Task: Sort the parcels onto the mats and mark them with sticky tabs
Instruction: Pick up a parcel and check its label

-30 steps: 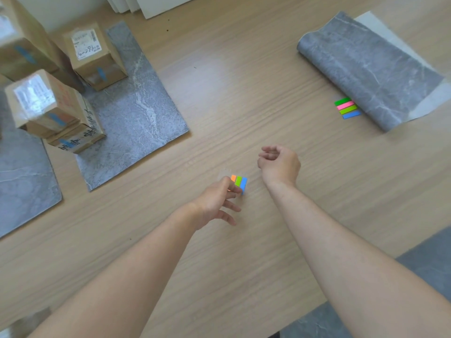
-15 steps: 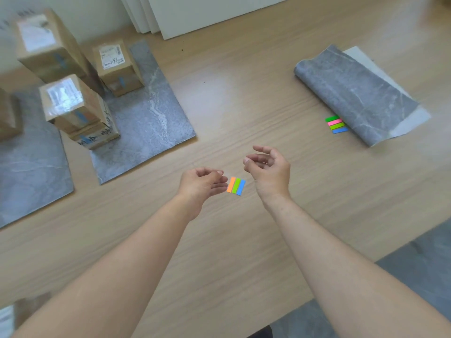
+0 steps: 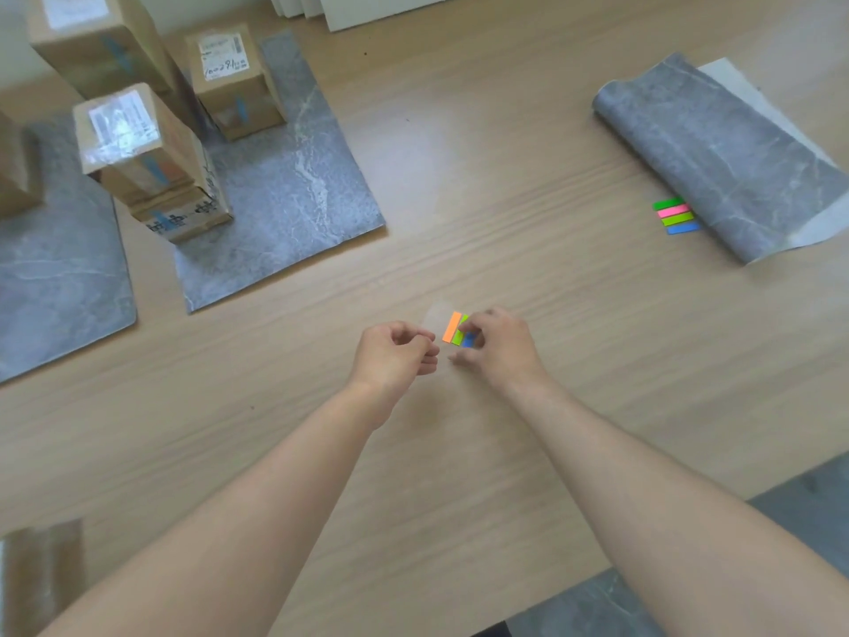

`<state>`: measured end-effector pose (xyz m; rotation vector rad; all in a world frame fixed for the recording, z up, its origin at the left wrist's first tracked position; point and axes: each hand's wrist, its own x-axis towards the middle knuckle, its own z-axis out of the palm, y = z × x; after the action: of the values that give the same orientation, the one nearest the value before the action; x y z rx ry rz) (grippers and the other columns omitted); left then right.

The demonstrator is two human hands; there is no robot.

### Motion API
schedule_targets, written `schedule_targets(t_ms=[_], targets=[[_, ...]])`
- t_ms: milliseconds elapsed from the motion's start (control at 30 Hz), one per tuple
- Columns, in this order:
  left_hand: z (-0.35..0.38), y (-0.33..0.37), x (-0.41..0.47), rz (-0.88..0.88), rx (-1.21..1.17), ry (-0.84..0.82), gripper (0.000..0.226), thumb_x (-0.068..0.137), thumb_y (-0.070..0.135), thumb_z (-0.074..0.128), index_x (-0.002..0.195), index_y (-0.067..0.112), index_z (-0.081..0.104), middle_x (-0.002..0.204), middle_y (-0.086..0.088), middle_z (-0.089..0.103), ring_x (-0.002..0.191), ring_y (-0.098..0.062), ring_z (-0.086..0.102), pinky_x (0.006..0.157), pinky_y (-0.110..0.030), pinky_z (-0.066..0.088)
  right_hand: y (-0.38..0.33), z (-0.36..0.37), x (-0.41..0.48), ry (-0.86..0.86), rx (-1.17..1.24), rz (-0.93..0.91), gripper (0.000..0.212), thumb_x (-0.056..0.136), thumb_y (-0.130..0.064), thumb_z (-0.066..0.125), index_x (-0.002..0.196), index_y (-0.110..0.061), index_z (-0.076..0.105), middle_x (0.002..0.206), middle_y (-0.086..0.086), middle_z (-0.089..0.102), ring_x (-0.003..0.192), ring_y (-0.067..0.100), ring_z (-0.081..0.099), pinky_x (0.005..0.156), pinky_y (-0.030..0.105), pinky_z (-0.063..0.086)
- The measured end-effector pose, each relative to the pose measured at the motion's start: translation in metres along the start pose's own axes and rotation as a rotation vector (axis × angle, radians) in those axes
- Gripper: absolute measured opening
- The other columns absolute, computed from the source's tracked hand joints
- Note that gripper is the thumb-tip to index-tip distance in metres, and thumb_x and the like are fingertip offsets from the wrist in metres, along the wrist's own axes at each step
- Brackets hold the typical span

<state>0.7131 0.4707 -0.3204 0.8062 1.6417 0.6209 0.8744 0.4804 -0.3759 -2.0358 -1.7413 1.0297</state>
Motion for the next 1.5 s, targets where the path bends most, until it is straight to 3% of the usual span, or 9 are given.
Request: schedule_targets(t_ms=[367,500,667,900,1033,1133,1300,1400,1500], targets=[[0.006,0.005,0.014,-0.032,-0.051,-0.009,0.018,0.094,0.002,0.051,0.093,-0.001,0.069,0.085,-0.016,0.07,0.07,-0.024,0.068,0.074,-0.034,0.062,0.0,-0.008,0.017,0.02,0.108,0.132,0.019,0.072,-0.012,0.089,0.087,-0.018,0.08,0.089,-0.001,0.077,0.081,0.011,0.07,0.076,0.023,0.051],[0.005,0.007,0.012,-0.059,-0.012,-0.096,0.02,0.094,-0.001,0.051,0.103,-0.002,0.069,0.095,-0.017,0.072,0.075,-0.023,0.067,0.066,-0.03,0.061,-0.003,-0.013,0.017,0.031,0.071,0.132,0.018,0.079,-0.01,0.079,0.091,-0.025,0.08,0.077,-0.009,0.07,0.08,0.01,0.068,0.07,0.021,0.049],[0.019,0.01,0.007,-0.125,-0.048,-0.304,0.023,0.096,-0.004,0.051,0.115,-0.002,0.064,0.117,-0.014,0.069,0.072,-0.026,0.07,0.053,-0.028,0.054,-0.003,-0.022,0.019,-0.002,0.113,0.165,0.017,0.078,-0.011,0.075,0.088,-0.024,0.079,0.069,-0.011,0.067,0.068,0.003,0.062,0.052,0.004,0.037],[0.031,0.011,0.007,-0.166,0.0,-0.361,0.021,0.102,0.007,0.053,0.121,0.002,0.059,0.129,-0.011,0.059,0.073,-0.028,0.073,0.045,-0.028,0.049,0.006,-0.028,0.025,-0.04,0.139,0.154,0.02,0.08,-0.009,0.073,0.092,-0.023,0.081,0.075,-0.009,0.072,0.073,0.003,0.067,0.053,0.001,0.038],[0.031,0.011,0.004,-0.178,0.02,-0.372,0.022,0.103,0.007,0.049,0.124,0.002,0.056,0.134,-0.009,0.055,0.077,-0.028,0.072,0.044,-0.029,0.05,0.006,-0.04,0.028,0.29,0.252,0.185,0.025,0.082,-0.001,0.066,0.096,-0.018,0.079,0.081,-0.007,0.071,0.078,0.006,0.066,0.068,-0.001,0.04],[0.031,0.015,0.003,-0.2,0.029,-0.378,0.024,0.103,0.009,0.051,0.125,0.002,0.057,0.133,-0.007,0.055,0.085,-0.027,0.072,0.048,-0.032,0.053,0.006,-0.054,0.024,0.587,0.448,0.195,0.025,0.082,0.002,0.065,0.096,-0.017,0.073,0.083,-0.009,0.069,0.073,0.005,0.065,0.079,0.016,0.054],[0.027,0.026,0.0,-0.128,-0.143,-0.255,0.02,0.096,0.005,0.063,0.114,-0.004,0.065,0.119,-0.025,0.068,0.083,-0.028,0.072,0.072,-0.036,0.063,-0.013,-0.057,0.002,0.571,0.644,-0.001,0.026,0.082,0.002,0.073,0.096,-0.02,0.067,0.083,-0.012,0.069,0.07,-0.002,0.067,0.072,0.018,0.055],[0.01,0.034,-0.009,-0.106,-0.288,-0.129,0.016,0.093,0.007,0.068,0.103,-0.006,0.069,0.101,-0.025,0.073,0.083,-0.028,0.072,0.081,-0.034,0.062,-0.031,-0.048,-0.016,0.478,0.569,-0.183,0.028,0.082,-0.001,0.076,0.101,-0.021,0.068,0.086,-0.006,0.071,0.076,0.006,0.07,0.073,0.02,0.057],[-0.014,0.036,-0.019,-0.104,-0.384,-0.138,0.022,0.095,0.012,0.067,0.103,-0.008,0.071,0.098,-0.023,0.074,0.089,-0.029,0.073,0.085,-0.036,0.061,-0.05,-0.041,-0.031,0.43,0.455,-0.376,0.033,0.081,0.0,0.078,0.11,-0.015,0.069,0.088,0.0,0.071,0.079,0.008,0.07,0.074,0.02,0.057]])
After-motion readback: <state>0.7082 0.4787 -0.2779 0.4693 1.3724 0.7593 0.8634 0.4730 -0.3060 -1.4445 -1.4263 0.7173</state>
